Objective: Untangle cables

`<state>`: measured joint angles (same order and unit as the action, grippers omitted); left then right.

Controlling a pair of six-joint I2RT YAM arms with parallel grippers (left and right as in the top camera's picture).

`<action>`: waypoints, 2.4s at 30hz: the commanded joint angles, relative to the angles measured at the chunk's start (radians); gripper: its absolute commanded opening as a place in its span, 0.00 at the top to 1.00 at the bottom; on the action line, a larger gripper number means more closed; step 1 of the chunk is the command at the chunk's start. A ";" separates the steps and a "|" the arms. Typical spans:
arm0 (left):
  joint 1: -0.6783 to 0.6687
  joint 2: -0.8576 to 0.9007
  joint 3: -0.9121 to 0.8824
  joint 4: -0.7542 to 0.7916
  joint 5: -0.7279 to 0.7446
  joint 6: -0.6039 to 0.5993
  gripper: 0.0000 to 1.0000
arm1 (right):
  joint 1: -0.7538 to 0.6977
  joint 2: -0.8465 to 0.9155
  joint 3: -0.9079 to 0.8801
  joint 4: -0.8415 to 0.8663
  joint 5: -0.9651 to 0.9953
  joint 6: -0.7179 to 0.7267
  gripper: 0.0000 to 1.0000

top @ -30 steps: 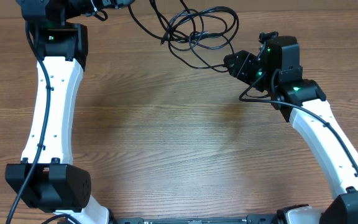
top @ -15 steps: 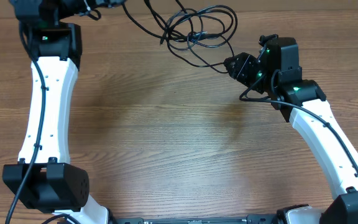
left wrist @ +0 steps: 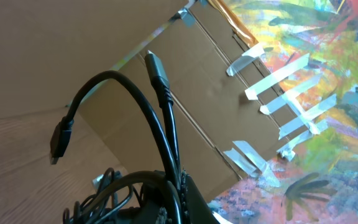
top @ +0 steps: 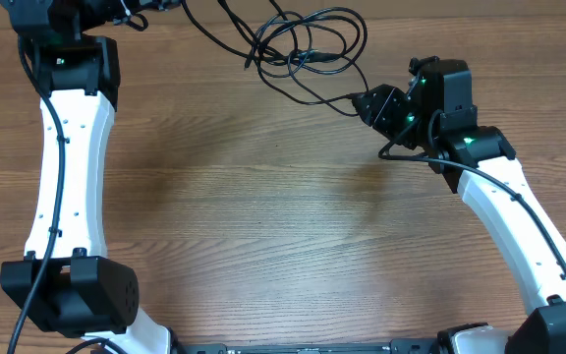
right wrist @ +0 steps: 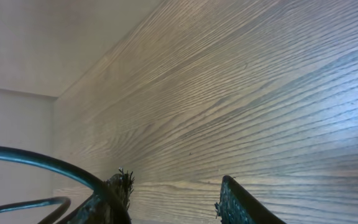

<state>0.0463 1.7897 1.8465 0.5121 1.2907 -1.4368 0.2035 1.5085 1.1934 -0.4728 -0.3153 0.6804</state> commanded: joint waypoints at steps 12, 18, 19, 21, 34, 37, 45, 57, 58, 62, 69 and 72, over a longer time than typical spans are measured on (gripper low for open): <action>0.037 -0.027 0.015 0.015 -0.094 0.066 0.96 | -0.008 0.008 0.004 -0.031 -0.046 0.031 0.54; 0.069 -0.027 0.015 0.014 -0.112 0.077 0.96 | -0.008 0.008 0.004 -0.077 -0.045 0.056 0.54; 0.072 -0.027 0.015 0.015 -0.112 0.077 0.96 | -0.008 0.008 0.004 -0.082 -0.046 0.056 0.54; 0.074 -0.027 0.015 0.015 -0.111 0.080 0.96 | -0.008 0.008 0.004 -0.084 -0.046 0.056 0.54; 0.077 -0.027 0.015 0.015 -0.009 0.122 0.96 | -0.008 0.008 0.004 -0.047 -0.047 0.055 0.54; 0.074 -0.027 0.015 0.015 0.059 0.180 0.96 | -0.008 0.008 0.004 -0.019 -0.092 0.026 0.54; 0.033 -0.027 0.015 0.016 0.280 0.370 0.96 | -0.008 0.008 0.004 0.103 -0.291 -0.138 0.54; -0.087 -0.026 0.015 0.014 0.287 0.571 0.96 | 0.084 0.007 0.004 0.132 -0.465 -0.270 0.54; -0.086 -0.025 0.015 0.014 0.283 0.574 0.96 | 0.093 0.007 0.004 0.146 -0.481 -0.270 0.54; -0.084 -0.018 0.015 -0.039 0.227 0.573 0.96 | 0.127 0.006 0.004 0.192 -0.513 -0.271 0.54; -0.084 -0.009 0.015 -0.340 -0.039 0.578 0.96 | 0.158 0.006 0.005 0.219 -0.513 -0.298 0.54; -0.087 -0.009 0.015 -0.513 -0.177 0.578 0.96 | 0.161 0.004 0.005 0.219 -0.519 -0.339 0.53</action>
<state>-0.0414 1.7897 1.8484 0.0795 1.3277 -0.8772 0.3561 1.5101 1.1931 -0.2626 -0.8127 0.3981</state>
